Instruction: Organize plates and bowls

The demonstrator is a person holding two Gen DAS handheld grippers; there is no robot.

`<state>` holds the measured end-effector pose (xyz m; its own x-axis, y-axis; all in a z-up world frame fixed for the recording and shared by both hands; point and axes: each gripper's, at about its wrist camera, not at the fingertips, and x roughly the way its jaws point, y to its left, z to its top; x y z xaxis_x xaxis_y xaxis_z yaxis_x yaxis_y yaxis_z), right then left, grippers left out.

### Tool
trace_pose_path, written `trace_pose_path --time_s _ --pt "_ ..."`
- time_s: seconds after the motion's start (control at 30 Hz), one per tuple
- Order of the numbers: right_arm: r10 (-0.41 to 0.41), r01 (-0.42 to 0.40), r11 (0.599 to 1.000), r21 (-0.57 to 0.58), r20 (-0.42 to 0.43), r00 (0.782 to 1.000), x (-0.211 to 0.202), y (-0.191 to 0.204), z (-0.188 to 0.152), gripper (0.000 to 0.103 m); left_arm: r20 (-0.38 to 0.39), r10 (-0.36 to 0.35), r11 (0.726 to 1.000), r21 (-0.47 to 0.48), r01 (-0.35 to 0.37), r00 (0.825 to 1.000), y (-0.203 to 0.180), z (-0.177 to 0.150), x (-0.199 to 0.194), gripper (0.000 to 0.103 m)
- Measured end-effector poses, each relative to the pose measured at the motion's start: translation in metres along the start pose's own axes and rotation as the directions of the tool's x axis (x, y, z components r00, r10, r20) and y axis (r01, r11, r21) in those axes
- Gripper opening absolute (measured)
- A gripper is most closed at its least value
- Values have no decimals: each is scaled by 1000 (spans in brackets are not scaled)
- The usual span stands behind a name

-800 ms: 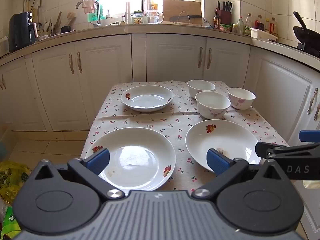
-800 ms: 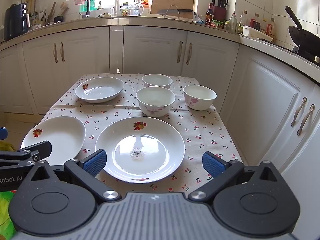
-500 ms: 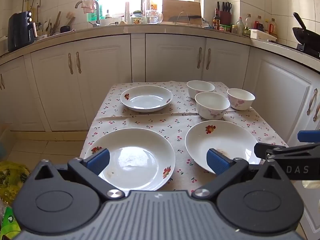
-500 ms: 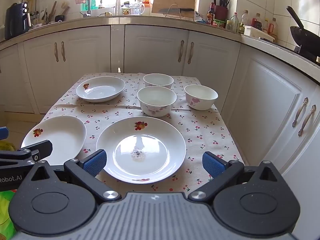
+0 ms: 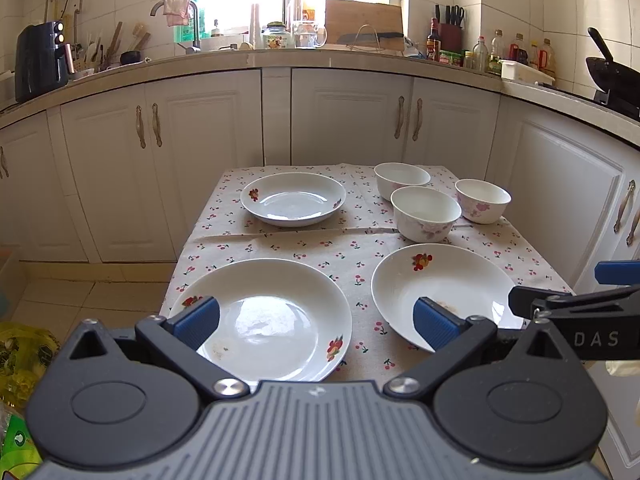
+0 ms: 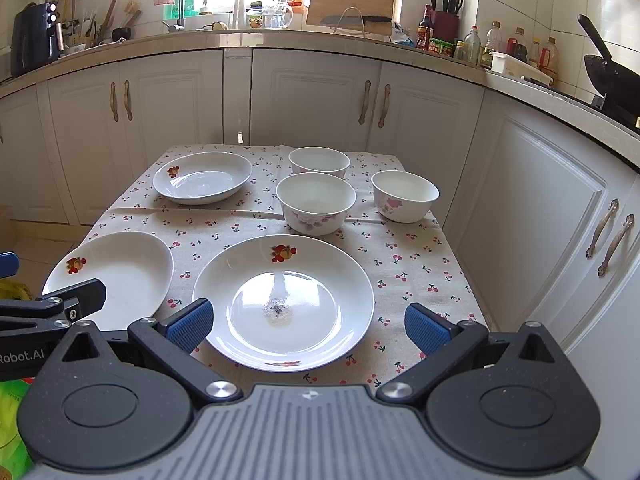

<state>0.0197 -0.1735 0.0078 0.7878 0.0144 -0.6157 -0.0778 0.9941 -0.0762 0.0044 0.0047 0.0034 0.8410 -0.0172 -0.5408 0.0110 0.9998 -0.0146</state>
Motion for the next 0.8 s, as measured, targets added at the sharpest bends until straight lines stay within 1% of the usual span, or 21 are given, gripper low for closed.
trace_pose_path --time_s 0.8 --pt "-4 4 1000 -7 7 1000 -2 0 -1 103 9 4 1000 2 -4 1000 -1 0 -3 102"
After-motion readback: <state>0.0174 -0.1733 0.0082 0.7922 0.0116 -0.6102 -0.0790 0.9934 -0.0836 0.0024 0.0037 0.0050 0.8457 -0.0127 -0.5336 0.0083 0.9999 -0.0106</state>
